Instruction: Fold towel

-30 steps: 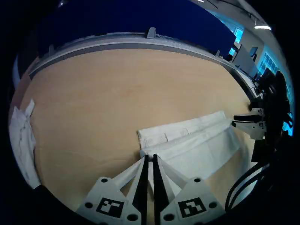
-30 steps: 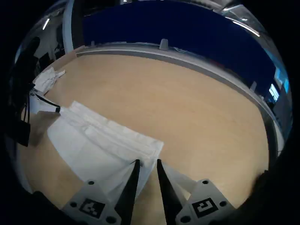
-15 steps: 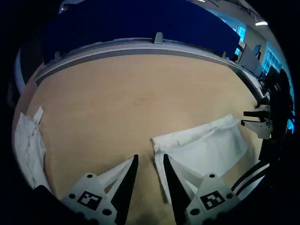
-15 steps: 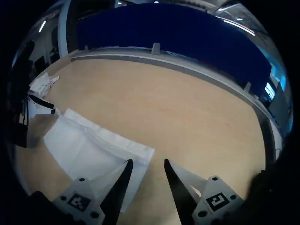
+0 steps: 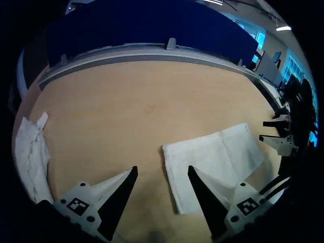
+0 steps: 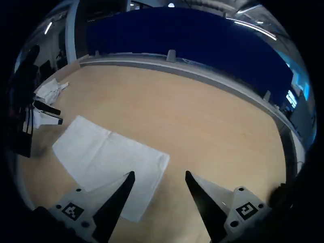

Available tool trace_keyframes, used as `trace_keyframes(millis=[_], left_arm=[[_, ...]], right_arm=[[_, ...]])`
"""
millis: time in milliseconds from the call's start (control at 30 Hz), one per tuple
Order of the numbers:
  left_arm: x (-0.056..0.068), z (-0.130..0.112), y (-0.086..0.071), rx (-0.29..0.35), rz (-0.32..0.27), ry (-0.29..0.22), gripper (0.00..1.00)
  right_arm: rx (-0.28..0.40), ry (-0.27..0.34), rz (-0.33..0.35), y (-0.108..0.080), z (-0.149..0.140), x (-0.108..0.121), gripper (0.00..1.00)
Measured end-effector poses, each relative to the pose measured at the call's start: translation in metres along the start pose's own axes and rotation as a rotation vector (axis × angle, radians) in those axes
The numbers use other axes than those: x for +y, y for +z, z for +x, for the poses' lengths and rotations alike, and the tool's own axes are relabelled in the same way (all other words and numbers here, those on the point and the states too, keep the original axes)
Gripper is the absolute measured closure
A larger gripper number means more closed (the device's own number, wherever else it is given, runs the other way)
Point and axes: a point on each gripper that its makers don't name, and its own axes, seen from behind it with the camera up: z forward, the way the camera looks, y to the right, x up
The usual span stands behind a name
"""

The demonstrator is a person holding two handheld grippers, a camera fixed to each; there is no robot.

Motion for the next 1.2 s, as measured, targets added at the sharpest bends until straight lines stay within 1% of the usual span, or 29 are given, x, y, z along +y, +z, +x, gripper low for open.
trace_keyframes(millis=[167, 467, 567, 667, 967, 1200], left_arm=[[-0.001, -0.01, -0.009, -0.005, 0.009, 0.007, 0.08], [0.003, -0.03, -0.028, -0.005, 0.009, 0.003, 0.08], [0.001, -0.035, -0.034, 0.0, 0.021, 0.004, 0.08], [-0.002, -0.04, -0.042, 0.004, 0.033, 0.0, 0.08], [-0.008, -0.06, -0.069, 0.013, 0.061, -0.036, 0.08], [-0.017, -0.08, -0.094, 0.017, 0.099, -0.054, 0.08]], right_arm=[[0.004, 0.004, -0.002, -0.01, -0.004, -0.001, 0.03], [0.014, 0.031, 0.002, -0.029, -0.012, -0.005, 0.03], [0.016, 0.031, 0.009, -0.033, -0.014, -0.007, 0.03], [0.016, 0.022, 0.022, -0.036, -0.017, -0.011, 0.03], [0.004, -0.026, 0.071, -0.043, -0.031, -0.022, 0.03], [-0.021, -0.082, 0.115, -0.046, -0.045, -0.03, 0.03]])
